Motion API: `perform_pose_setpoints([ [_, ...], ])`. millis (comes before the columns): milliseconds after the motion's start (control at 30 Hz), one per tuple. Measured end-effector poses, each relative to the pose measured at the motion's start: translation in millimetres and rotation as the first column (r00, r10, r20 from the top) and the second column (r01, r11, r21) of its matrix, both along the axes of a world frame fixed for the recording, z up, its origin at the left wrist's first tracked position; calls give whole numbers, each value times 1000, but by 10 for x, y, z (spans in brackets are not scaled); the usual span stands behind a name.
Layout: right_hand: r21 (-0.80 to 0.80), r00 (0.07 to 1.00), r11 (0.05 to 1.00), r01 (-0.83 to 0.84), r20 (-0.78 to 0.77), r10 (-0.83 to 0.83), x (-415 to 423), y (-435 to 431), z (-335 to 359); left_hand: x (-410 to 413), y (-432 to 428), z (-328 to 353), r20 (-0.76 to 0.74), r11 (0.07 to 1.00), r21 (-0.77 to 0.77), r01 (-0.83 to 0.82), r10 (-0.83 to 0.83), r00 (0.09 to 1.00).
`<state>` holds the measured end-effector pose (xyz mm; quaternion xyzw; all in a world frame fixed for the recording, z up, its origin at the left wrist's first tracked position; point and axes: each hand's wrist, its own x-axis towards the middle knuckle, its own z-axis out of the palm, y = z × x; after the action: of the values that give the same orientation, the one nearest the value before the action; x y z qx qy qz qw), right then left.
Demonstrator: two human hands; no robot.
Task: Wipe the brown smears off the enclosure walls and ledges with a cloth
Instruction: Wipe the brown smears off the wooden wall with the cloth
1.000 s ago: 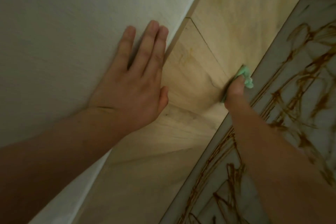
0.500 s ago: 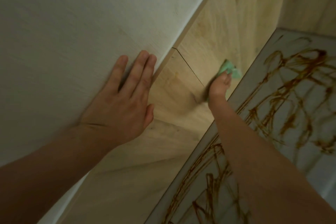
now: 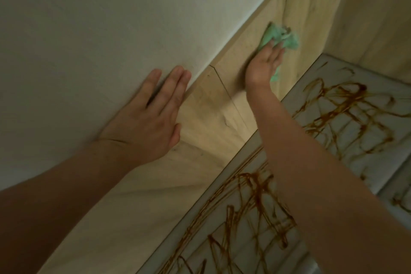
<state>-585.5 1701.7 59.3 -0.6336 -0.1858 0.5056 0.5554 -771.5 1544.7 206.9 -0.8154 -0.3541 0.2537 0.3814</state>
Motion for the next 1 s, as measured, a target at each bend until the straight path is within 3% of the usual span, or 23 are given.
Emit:
perform_pose_setpoints([
  [67,-106,996,994,-29,-88,20,33,-54,-153,0,-10,-11,-13,1000,-5,-15,15,1000],
  [133,-86,986,988,-131,-113,121,-214,-443,-149,-3,2,-11,-20,1000,10,-12,12,1000],
  [267,90,911,909,-407,106,398,-827,-1471,55,-4,17,14,11,1000,7,3,-3,1000],
  [367,143,940,930,-339,84,330,-732,-1217,182,1,12,23,5,1000,7,4,-4,1000],
  [467,230,980,961,-152,161,117,-432,-693,298,-3,-6,0,-23,1000,0,8,-8,1000],
  [600,164,988,985,-56,151,31,-315,-435,329,16,-38,27,-62,1000,13,-3,3,998],
  [700,61,951,966,-249,205,232,-285,-553,307,27,-38,69,-78,1000,27,1,1,997],
  [767,-26,830,885,-465,337,445,-284,-770,263,52,-49,117,-64,999,34,-1,4,998],
  [867,-120,748,796,-594,283,600,-286,-1015,192,93,-66,183,-60,999,11,-48,48,997],
  [933,-132,765,796,-591,222,604,-240,-989,248,192,-41,204,-29,996,-60,-63,62,998],
  [1000,-39,860,868,-494,125,495,-181,-837,394,320,11,229,49,991,-121,-63,70,996],
])
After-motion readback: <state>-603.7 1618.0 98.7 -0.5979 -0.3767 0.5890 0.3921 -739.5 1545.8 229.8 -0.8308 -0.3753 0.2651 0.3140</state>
